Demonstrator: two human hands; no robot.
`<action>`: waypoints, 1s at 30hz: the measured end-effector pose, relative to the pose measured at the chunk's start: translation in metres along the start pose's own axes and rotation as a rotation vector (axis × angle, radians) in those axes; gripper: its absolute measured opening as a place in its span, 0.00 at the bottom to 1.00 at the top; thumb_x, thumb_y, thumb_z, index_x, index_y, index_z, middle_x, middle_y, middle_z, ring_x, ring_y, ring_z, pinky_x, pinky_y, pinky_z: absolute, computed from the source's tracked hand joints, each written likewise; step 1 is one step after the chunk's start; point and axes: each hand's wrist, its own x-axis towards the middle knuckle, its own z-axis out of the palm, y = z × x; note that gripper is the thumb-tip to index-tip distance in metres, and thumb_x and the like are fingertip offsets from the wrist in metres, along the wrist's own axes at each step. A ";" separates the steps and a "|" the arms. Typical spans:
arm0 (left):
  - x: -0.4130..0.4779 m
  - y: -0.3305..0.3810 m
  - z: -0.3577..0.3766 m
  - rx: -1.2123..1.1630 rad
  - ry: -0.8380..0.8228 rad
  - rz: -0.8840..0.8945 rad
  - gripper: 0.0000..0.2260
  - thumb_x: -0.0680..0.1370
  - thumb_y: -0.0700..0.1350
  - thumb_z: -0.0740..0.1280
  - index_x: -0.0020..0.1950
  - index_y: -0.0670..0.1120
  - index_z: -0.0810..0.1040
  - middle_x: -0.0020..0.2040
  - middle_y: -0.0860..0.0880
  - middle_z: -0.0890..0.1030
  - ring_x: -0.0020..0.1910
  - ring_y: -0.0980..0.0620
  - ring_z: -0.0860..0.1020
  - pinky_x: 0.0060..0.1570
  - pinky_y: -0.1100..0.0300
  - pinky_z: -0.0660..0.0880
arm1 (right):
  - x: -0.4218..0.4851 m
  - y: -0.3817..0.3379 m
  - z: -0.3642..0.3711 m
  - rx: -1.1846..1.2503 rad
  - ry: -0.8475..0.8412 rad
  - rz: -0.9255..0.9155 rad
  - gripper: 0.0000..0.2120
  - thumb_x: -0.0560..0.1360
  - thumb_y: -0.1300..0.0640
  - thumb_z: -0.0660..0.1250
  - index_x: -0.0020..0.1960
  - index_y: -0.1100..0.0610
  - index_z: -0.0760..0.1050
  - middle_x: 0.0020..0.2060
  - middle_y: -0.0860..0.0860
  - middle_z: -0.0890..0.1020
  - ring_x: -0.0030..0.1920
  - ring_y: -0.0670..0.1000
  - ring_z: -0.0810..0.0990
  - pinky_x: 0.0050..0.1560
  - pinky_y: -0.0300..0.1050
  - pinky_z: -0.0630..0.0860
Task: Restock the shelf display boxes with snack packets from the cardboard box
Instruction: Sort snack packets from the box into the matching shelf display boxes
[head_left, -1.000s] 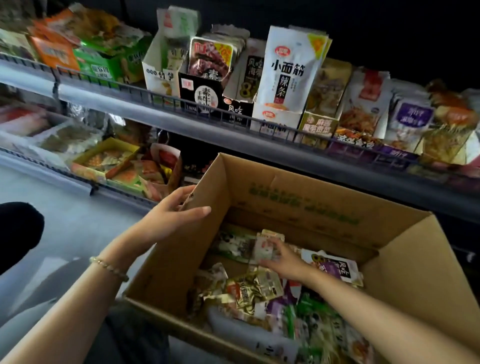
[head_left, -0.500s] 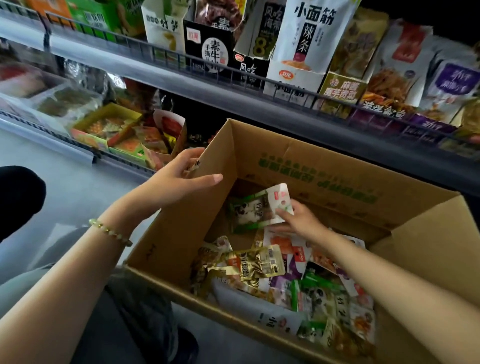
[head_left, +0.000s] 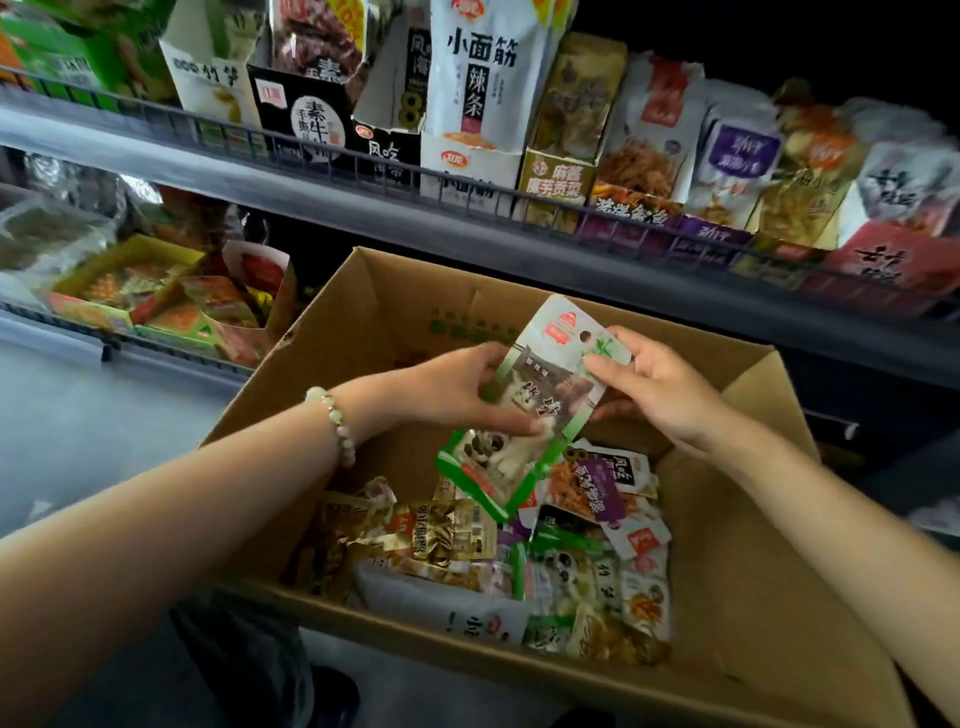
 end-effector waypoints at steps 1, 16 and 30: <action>0.007 -0.006 0.006 -0.068 -0.026 -0.022 0.25 0.72 0.44 0.74 0.67 0.41 0.72 0.60 0.46 0.81 0.53 0.54 0.81 0.50 0.66 0.78 | -0.002 0.007 -0.004 -0.005 0.033 0.010 0.05 0.79 0.61 0.60 0.52 0.55 0.73 0.41 0.49 0.85 0.41 0.46 0.84 0.39 0.40 0.81; 0.006 -0.073 0.026 -0.285 0.165 -0.235 0.05 0.77 0.44 0.69 0.50 0.44 0.80 0.43 0.47 0.85 0.36 0.55 0.84 0.31 0.66 0.77 | -0.026 0.134 0.015 -1.054 -0.452 0.541 0.33 0.69 0.45 0.74 0.68 0.59 0.68 0.62 0.54 0.75 0.59 0.55 0.75 0.49 0.41 0.71; -0.010 -0.054 -0.017 -0.372 0.300 -0.102 0.05 0.80 0.44 0.63 0.52 0.45 0.76 0.43 0.47 0.85 0.39 0.55 0.84 0.37 0.62 0.77 | -0.001 0.040 -0.017 -0.564 -0.310 0.187 0.06 0.73 0.56 0.72 0.50 0.54 0.81 0.47 0.45 0.84 0.47 0.42 0.82 0.46 0.34 0.75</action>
